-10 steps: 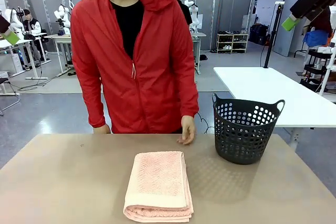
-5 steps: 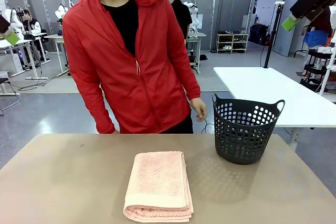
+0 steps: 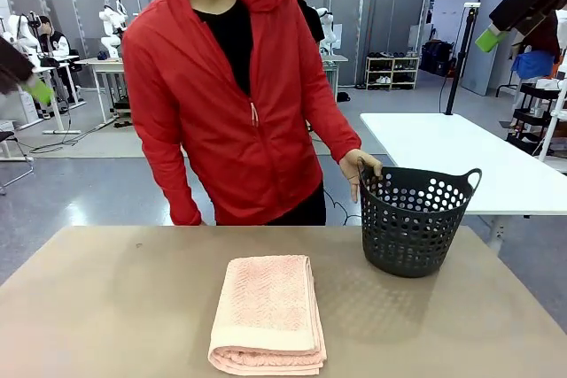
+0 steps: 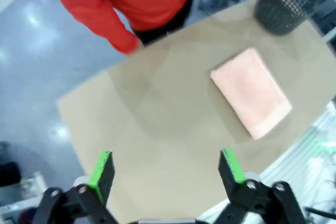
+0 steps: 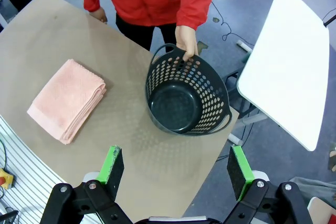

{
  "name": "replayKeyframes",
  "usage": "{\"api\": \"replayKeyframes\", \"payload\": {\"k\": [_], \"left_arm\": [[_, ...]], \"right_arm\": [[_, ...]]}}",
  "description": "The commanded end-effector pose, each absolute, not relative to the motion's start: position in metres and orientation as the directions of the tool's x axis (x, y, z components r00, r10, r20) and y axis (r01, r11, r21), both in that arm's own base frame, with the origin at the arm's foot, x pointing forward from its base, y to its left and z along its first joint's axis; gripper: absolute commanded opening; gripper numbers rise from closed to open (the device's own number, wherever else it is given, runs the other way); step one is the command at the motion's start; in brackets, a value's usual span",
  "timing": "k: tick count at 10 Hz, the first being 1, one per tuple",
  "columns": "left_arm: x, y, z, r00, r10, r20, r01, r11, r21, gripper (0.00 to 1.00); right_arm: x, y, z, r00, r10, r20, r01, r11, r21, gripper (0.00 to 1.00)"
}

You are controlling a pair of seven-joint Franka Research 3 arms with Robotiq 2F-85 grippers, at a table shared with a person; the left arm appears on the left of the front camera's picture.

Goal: Fold the towel.
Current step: Pick up the 100 cm Hotel Towel and place it on the left side of the table.

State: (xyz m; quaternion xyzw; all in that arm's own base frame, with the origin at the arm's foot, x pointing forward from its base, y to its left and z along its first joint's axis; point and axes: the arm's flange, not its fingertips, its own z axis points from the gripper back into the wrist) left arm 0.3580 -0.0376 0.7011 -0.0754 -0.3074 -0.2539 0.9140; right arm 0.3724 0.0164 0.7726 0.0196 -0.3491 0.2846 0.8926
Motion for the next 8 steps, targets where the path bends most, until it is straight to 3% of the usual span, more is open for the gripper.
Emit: {"api": "replayKeyframes", "payload": {"k": [1,5,8], "left_arm": [[0.359,-0.046,0.629,0.731,-0.317,0.604,0.496,0.855,-0.152,1.0],[0.372,-0.076,0.483,0.827,-0.174,0.535,0.463,0.752,-0.47,1.0],[0.383,-0.106,0.413,0.882,-0.157,0.444,0.437,0.626,-0.646,1.0]], "right_arm": [[0.372,0.015,0.772,0.59,0.504,0.632,-0.528,0.832,-0.17,1.0],[0.372,0.015,0.772,0.59,0.504,0.632,-0.528,0.832,-0.17,1.0],[0.372,0.015,0.772,0.59,0.504,0.632,-0.528,0.832,-0.17,1.0]]}}
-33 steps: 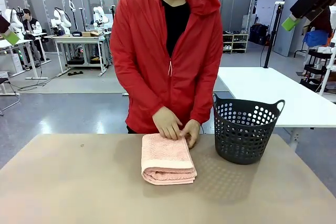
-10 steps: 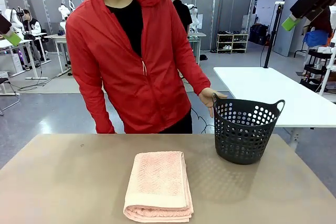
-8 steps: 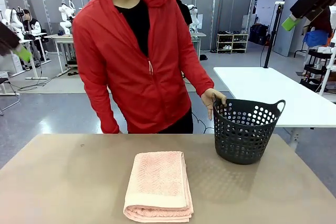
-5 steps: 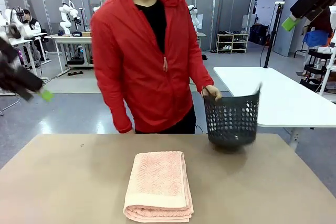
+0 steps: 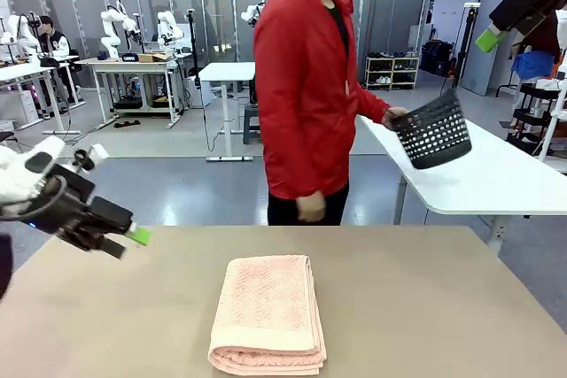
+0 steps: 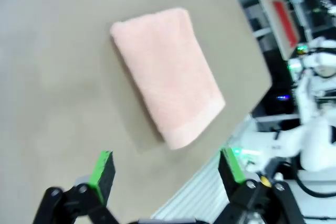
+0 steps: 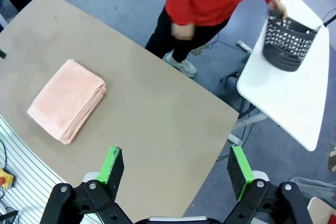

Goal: Fold the towel.
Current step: Pick up the 100 cm Hotel Towel and place it on the left side of the table.

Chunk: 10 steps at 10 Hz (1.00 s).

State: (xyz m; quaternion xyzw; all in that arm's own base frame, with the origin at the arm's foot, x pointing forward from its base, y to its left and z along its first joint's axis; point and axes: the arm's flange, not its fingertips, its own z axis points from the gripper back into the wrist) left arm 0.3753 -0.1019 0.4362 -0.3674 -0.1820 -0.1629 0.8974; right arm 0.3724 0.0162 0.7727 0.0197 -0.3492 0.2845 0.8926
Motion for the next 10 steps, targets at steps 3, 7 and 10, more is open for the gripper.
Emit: {"api": "replayKeyframes", "payload": {"k": [3,7,10], "left_arm": [[0.393,-0.138,0.361,0.923,-0.127,0.363,0.371,0.54,-0.755,1.0],[0.406,-0.171,0.312,0.932,-0.008,0.362,0.314,0.513,-0.799,1.0],[0.417,-0.191,0.286,0.944,0.048,0.326,0.265,0.48,-0.836,1.0]], "right_arm": [[0.372,0.015,0.772,0.59,0.504,0.632,-0.528,0.832,-0.17,1.0],[0.372,0.015,0.772,0.59,0.504,0.632,-0.528,0.832,-0.17,1.0],[0.372,0.015,0.772,0.59,0.504,0.632,-0.528,0.832,-0.17,1.0]]}}
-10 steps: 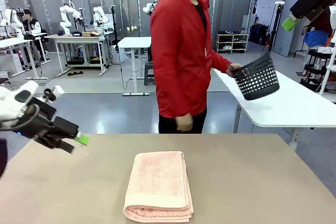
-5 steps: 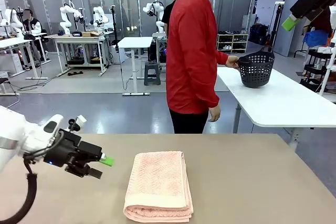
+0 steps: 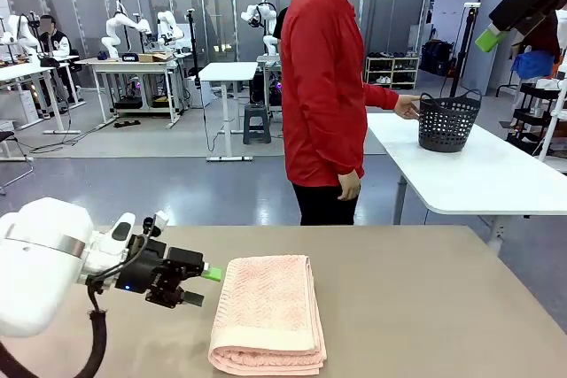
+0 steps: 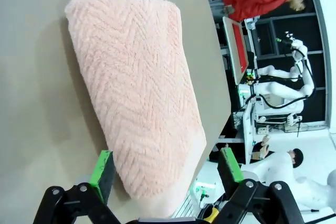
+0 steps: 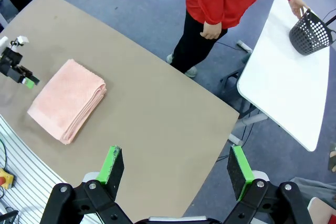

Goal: Fold the towel.
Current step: Pick up the 100 cm Hotel Towel and place it on the left side of the table.

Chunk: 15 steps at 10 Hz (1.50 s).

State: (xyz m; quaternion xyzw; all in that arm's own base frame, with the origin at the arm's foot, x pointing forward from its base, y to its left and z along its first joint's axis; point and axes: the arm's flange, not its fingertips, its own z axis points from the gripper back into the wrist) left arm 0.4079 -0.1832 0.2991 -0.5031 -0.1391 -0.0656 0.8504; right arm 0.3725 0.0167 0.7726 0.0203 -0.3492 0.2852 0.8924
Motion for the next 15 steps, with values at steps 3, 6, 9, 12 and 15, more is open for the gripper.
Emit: {"api": "replayKeyframes", "payload": {"k": [3,6,9,12,15], "left_arm": [[0.423,-0.208,0.266,0.948,0.064,0.311,0.235,0.517,-0.823,1.0],[0.424,-0.223,0.252,0.956,0.074,0.282,0.209,0.503,-0.839,1.0],[0.427,-0.234,0.241,0.964,0.079,0.254,0.182,0.5,-0.846,1.0],[0.43,-0.239,0.242,0.968,0.094,0.234,0.156,0.509,-0.847,0.41],[0.432,-0.236,0.247,0.966,0.095,0.241,0.158,0.519,-0.84,0.0]], "right_arm": [[0.372,0.015,0.772,0.59,0.504,0.632,-0.528,0.832,-0.17,1.0],[0.372,0.015,0.772,0.59,0.504,0.632,-0.528,0.832,-0.17,1.0],[0.372,0.015,0.772,0.59,0.504,0.632,-0.528,0.832,-0.17,1.0],[0.372,0.015,0.772,0.59,0.504,0.632,-0.528,0.832,-0.17,1.0],[0.372,0.015,0.772,0.59,0.504,0.632,-0.528,0.832,-0.17,1.0]]}}
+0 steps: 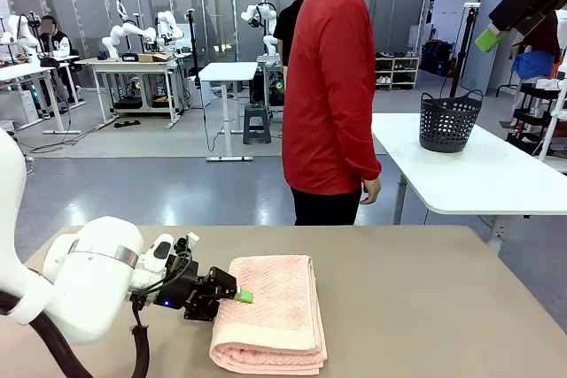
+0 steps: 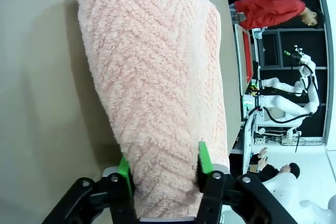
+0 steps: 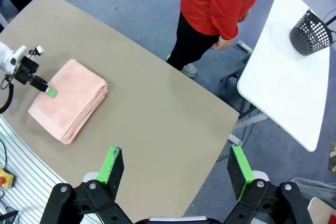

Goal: Fold the towel.
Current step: Pick up the 100 cm Hotel Towel and place it on the left side of the table.

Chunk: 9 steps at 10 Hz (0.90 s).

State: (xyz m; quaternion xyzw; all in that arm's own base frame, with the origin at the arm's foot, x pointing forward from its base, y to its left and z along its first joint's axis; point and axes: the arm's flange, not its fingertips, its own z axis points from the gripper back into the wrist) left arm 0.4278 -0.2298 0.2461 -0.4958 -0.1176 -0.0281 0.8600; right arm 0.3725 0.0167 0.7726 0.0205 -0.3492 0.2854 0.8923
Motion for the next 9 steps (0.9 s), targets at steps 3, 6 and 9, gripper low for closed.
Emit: {"api": "replayKeyframes", "payload": {"k": [3,6,9], "left_arm": [[0.431,-0.225,0.253,0.963,0.096,0.253,0.167,0.524,-0.835,0.0],[0.43,-0.184,0.272,0.96,0.071,0.272,0.198,0.516,-0.833,0.0],[0.434,-0.092,0.305,0.959,0.087,0.272,0.195,0.494,-0.847,0.0]], "right_arm": [[0.372,0.015,0.772,0.59,0.504,0.632,-0.528,0.832,-0.17,1.0],[0.372,0.015,0.772,0.59,0.504,0.632,-0.528,0.832,-0.17,1.0],[0.372,0.015,0.772,0.59,0.504,0.632,-0.528,0.832,-0.17,1.0]]}}
